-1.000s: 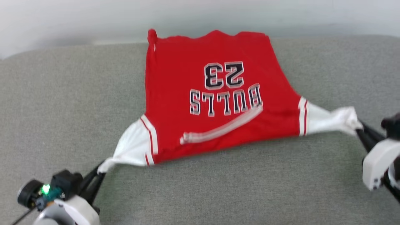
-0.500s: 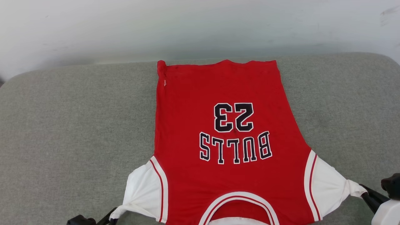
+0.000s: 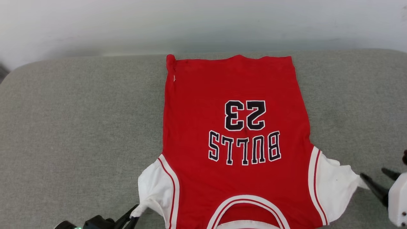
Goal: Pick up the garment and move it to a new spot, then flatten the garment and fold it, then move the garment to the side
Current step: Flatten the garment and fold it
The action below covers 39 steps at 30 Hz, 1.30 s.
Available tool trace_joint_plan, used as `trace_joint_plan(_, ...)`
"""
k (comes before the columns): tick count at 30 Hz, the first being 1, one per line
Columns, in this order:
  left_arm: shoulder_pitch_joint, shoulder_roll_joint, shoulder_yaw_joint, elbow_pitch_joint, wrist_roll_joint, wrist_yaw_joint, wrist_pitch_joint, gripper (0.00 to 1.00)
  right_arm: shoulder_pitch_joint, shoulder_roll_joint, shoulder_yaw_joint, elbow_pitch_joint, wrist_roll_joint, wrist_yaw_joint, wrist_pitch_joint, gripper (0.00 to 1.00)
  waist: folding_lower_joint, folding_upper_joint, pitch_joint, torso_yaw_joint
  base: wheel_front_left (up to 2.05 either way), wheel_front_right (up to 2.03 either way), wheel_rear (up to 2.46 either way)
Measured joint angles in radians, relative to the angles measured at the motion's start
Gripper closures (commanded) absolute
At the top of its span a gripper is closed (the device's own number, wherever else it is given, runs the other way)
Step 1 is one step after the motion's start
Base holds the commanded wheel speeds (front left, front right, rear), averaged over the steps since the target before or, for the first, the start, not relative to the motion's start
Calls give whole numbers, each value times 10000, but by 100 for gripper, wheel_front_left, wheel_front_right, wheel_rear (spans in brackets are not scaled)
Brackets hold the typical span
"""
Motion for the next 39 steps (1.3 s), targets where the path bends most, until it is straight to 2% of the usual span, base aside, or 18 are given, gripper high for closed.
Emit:
trace_joint_plan(4, -294, 211, -192, -853, 393, -2, 353, 100, -955, 196, -1166, -642, -8, -13, 1745, 0, 2, 0, 434, 293, 0, 0, 0)
trace_joint_plan(10, -874, 309, -431, -2094, 838, -128, 669, 100, -3443, 1187, -2410, -1223, -422, -2, 4525, 0, 2, 0, 1287, 950, 0, 0, 0)
trace_joint_plan(15, -1466, 213, -721, -2865, 1289, -420, 750, 100, -5792, 1718, -3064, -740, -1659, -2, 6598, 0, 3, 0, 2180, 1671, 0, 0, 0)
trace_joint_plan(21, -2268, -136, -1143, -3496, 1737, -807, 803, 100, -8185, 1639, -3822, 278, -3574, -2, 8213, 0, 3, 0, 3278, 2724, 0, 0, 0)
trace_joint_plan(25, -2661, -364, -1406, -3685, 1848, -982, 817, 100, -9406, 1390, -4399, 809, -4788, -2, 8738, 0, 4, 0, 3941, 3485, 0, 0, 0)
trace_joint_plan(28, -2808, -468, -1519, -3751, 1898, -1022, 794, 100, -9954, 1482, -4652, 1235, -5448, -2, 8918, 0, 4, 0, 4369, 4005, 0, 0, 0)
trace_joint_plan(34, -3028, -604, -1641, -3632, 1827, -1120, 694, 100, -10234, 1595, -5196, 1756, -6347, -2, 9031, 0, 4, 0, 4960, 4813, 0, 0, 0)
trace_joint_plan(39, -3063, -640, -1618, -3511, 1745, -1131, 491, 100, -10167, 1682, -5409, 1799, -6613, -2, 9139, 0, 2, 0, 5221, 5093, 0, 0, 0)
